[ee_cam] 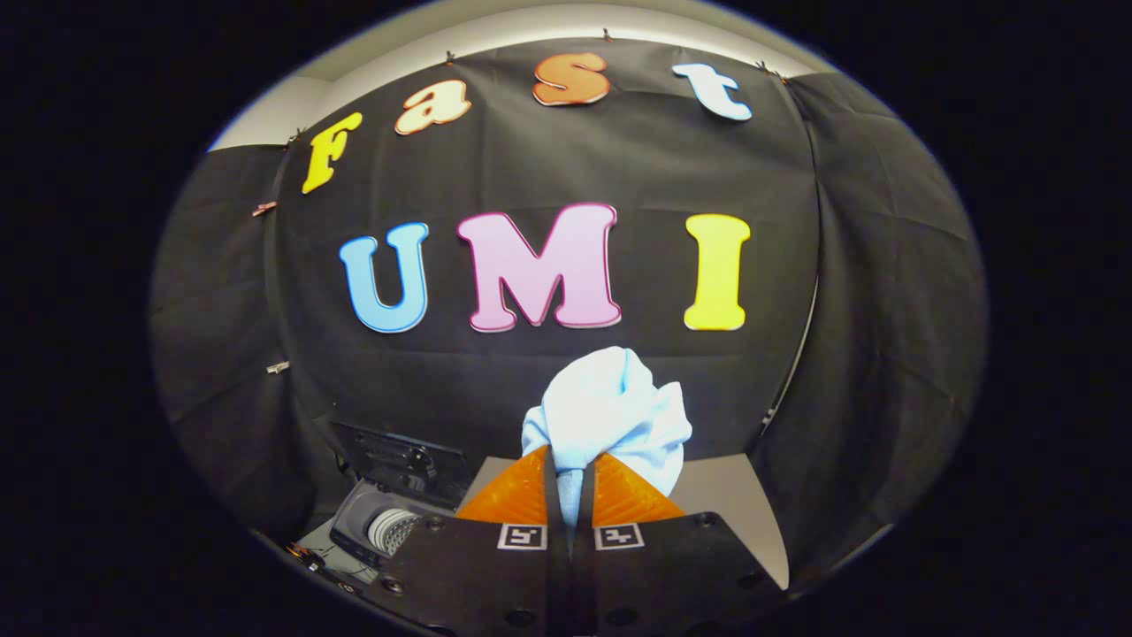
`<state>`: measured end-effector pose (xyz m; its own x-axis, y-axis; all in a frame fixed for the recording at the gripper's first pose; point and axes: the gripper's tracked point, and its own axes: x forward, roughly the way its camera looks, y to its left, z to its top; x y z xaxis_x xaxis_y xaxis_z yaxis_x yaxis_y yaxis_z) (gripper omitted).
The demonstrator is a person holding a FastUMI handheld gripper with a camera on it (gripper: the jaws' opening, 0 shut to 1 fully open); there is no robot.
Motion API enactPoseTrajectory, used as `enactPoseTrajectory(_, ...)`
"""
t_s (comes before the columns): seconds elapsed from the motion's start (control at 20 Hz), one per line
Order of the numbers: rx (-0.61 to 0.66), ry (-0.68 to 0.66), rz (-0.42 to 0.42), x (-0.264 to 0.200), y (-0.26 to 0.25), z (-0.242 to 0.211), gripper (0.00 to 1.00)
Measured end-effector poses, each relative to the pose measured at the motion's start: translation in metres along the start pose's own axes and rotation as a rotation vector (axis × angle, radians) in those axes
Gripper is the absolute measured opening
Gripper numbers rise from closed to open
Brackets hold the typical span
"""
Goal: Put the clothes into the washing machine and then close the washing machine lid.
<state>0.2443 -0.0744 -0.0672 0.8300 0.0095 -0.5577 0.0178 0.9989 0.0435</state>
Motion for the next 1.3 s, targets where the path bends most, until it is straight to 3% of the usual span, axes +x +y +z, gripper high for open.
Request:
enactPoseTrajectory(0.25,-0.063,-0.059,0.132,-0.006,0.077,0.030,0.05)
enactPoseTrajectory(0.6,-0.078,-0.038,0.379,0.012,0.196,0.017,0.05)
enactPoseTrajectory(0.95,-0.097,-0.029,0.569,0.037,0.290,-0.014,0.05)
enactPoseTrajectory(1.3,-0.157,0.083,0.660,0.086,0.339,-0.082,0.05)
